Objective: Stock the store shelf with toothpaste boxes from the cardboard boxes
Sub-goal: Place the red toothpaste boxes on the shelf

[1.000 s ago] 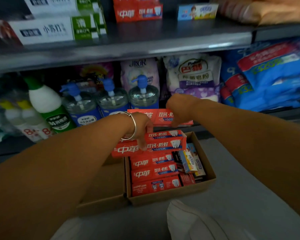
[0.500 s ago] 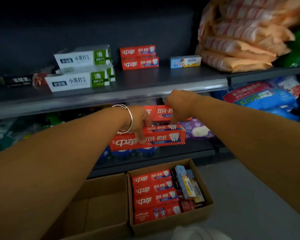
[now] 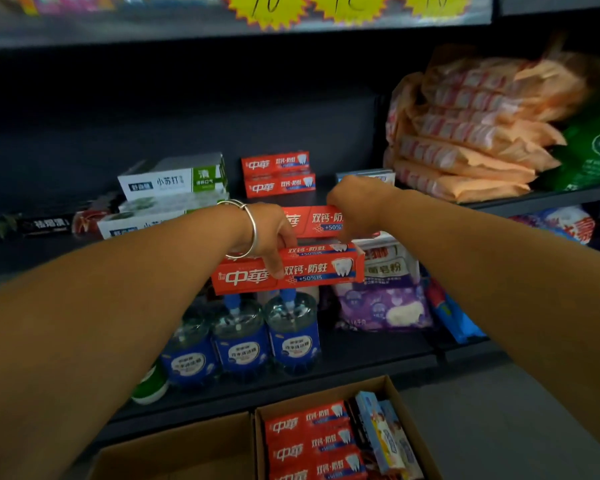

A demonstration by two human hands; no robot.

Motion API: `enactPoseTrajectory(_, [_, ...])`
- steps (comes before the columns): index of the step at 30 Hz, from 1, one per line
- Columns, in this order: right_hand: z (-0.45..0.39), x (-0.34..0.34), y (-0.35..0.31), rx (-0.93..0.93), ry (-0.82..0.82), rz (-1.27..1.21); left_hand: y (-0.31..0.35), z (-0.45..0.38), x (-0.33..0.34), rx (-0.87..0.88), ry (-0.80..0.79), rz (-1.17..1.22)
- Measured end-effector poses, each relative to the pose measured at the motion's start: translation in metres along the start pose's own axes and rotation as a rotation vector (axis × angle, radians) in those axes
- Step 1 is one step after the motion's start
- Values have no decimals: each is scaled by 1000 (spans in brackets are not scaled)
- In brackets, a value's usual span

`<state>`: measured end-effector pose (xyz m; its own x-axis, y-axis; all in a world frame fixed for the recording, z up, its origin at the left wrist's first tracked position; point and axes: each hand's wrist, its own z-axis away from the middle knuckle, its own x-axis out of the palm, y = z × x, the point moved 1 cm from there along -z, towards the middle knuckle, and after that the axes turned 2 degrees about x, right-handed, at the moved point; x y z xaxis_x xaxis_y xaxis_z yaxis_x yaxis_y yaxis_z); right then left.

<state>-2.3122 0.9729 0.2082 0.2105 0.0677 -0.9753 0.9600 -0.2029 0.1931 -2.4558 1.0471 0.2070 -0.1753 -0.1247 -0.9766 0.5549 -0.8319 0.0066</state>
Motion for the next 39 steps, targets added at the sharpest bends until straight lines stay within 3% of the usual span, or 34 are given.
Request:
enactPoseTrajectory(20, [-114,-17,44,6,26,-77,-48,-93,-62,-21,37,-14])
enactPoseTrajectory(39, [-246,45,40,46,-15,-51,-115,-190,-39,-20,28,27])
